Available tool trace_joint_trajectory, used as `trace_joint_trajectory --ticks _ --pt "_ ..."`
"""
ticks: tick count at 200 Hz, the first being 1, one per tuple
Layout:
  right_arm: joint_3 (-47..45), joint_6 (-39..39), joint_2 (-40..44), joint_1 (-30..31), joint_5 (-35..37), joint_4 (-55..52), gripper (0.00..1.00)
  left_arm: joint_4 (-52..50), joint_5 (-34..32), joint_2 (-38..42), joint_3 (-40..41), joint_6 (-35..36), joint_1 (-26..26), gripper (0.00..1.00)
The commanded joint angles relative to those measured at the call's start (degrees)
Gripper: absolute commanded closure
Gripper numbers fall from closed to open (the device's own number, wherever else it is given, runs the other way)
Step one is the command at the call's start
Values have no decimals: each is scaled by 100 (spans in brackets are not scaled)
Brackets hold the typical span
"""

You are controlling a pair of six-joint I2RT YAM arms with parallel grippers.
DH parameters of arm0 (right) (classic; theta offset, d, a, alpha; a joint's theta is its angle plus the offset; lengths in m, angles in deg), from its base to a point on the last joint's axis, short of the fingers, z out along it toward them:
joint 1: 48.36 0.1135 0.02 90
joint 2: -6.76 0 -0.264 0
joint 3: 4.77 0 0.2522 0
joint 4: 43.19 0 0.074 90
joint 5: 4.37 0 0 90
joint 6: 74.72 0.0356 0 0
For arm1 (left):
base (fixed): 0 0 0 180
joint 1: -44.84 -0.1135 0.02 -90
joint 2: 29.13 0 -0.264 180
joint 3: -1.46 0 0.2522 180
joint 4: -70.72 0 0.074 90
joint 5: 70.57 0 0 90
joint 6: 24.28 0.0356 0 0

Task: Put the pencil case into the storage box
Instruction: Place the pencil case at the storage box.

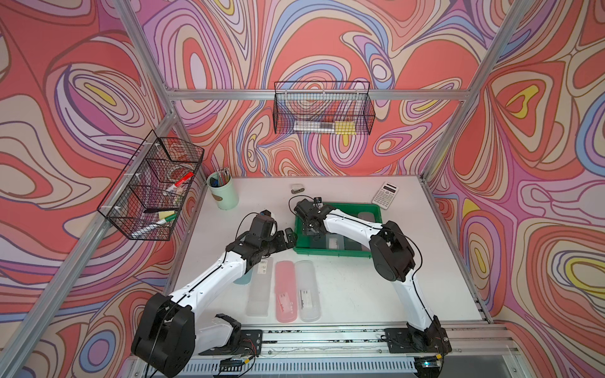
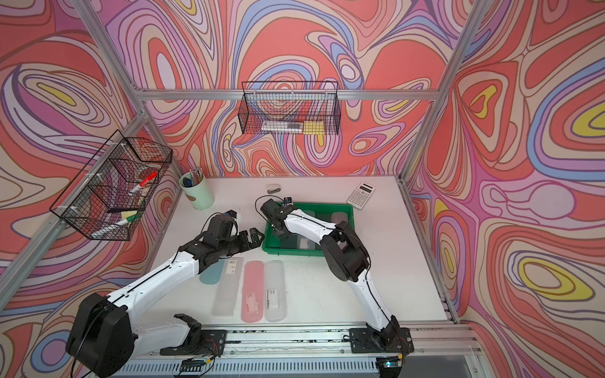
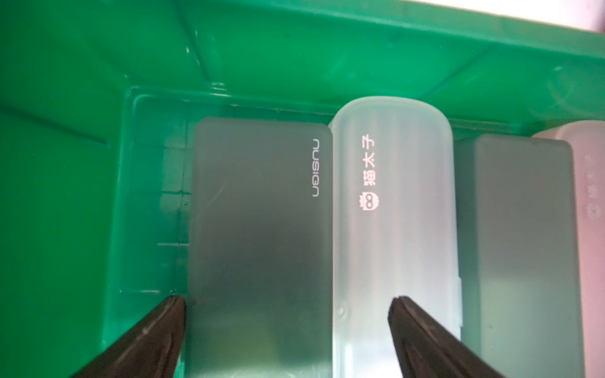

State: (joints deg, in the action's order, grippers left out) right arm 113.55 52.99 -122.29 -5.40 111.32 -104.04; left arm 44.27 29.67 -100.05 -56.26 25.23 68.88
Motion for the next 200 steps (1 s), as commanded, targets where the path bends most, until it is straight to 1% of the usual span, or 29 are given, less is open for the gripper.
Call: trace_joint_trajectory --ticks 1,9,18,40,70,81,101,114,132,157,180,200 --pt "-84 -74 339 -7 123 -259 2 -203 -143 99 24 136 23 1" --pt "-130 -58 517 -10 48 -217 2 -207 -172 95 -4 177 17 1" --pt "-259 -39 789 -11 -70 -108 2 -456 -199 103 -60 218 20 1" --pt "-936 -151 1732 -15 -501 462 2 -748 -187 193 -187 304 14 1" --pt "-2285 -79 3171 6 -1309 1037 2 -1016 -140 546 -104 293 13 1" --pt "-2901 63 3645 57 -1427 1204 5 -1113 -41 659 -26 270 11 1" --pt "-3617 367 4207 320 -1445 1152 5 -2184 54 550 -462 372 14 1" --pt "-3959 510 4457 635 -1310 1125 5 -2421 188 634 -503 381 14 1" --pt "-4461 714 4704 1003 -1349 1376 2 -2242 150 1004 -189 186 14 1" --pt "-4988 1061 4867 1338 -1415 1732 2 -2227 170 1343 107 47 14 1" --pt "-5280 1257 4784 1655 -1576 2176 2 -2198 339 1505 366 -76 31 1" --pt "-5263 1317 4461 2047 -1534 2399 2 -2124 414 1639 510 -193 117 2"
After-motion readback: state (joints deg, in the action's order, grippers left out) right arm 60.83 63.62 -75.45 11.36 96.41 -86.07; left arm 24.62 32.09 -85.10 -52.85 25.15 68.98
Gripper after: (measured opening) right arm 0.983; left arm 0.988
